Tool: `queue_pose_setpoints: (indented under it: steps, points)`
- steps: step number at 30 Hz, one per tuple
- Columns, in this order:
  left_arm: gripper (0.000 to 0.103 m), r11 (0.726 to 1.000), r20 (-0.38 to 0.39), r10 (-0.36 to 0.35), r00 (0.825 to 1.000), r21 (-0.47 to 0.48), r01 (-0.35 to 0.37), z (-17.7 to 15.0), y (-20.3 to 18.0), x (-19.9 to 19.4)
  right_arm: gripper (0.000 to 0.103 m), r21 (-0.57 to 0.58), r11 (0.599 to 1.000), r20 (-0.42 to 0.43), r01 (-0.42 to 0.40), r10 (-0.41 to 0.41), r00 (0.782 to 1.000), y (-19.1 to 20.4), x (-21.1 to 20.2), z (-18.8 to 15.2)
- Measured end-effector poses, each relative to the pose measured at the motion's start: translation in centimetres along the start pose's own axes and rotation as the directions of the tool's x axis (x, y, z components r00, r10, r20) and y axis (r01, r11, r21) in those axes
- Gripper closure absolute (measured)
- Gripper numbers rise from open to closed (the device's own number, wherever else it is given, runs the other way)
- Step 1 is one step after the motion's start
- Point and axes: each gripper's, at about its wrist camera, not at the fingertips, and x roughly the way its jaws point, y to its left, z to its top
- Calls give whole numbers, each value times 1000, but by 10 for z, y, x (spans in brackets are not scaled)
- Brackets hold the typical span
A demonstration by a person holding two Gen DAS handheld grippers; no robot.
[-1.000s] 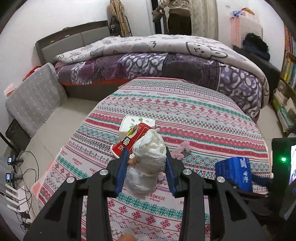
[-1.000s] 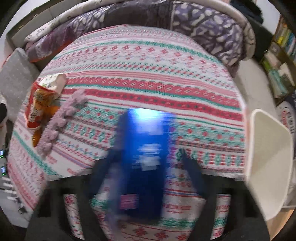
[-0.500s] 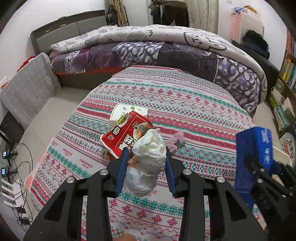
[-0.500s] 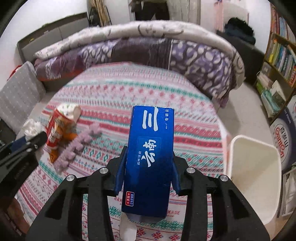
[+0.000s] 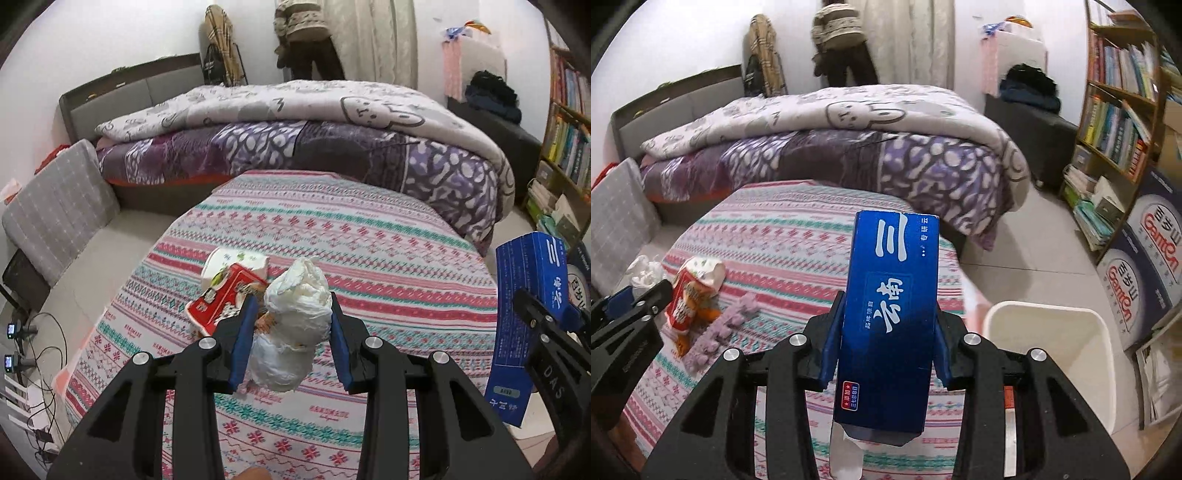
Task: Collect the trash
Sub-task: 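Drop the blue box into the white bin with the right tool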
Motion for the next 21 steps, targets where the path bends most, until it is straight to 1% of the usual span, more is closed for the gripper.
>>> queue_pose_setpoints:
  steps: [6,10,16,19,20,21]
  points:
    - [66,999,20,-25,1000,29,24,3,-23,-8,65,66,996,5,59,-59,998,-35,-6,3]
    - [66,998,27,-47,999,48,45,5,-40,-12,64,124,986,-20,112,-110,994,-64,-6,4]
    - [66,994,38,-78,996,82,74,4,-71,-18,64,232,953,-82,193,-179,980,-114,-5,-2]
    - [66,991,42,-99,994,96,95,5,-86,-21,63,276,929,-100,246,-227,969,-138,-9,-5]
    - [66,990,42,-106,994,99,101,4,-89,-23,56,290,919,-99,266,-248,964,-147,-12,-5]
    - [66,989,41,-115,993,102,110,4,-94,-24,42,298,912,-96,281,-265,960,-152,-15,-5]
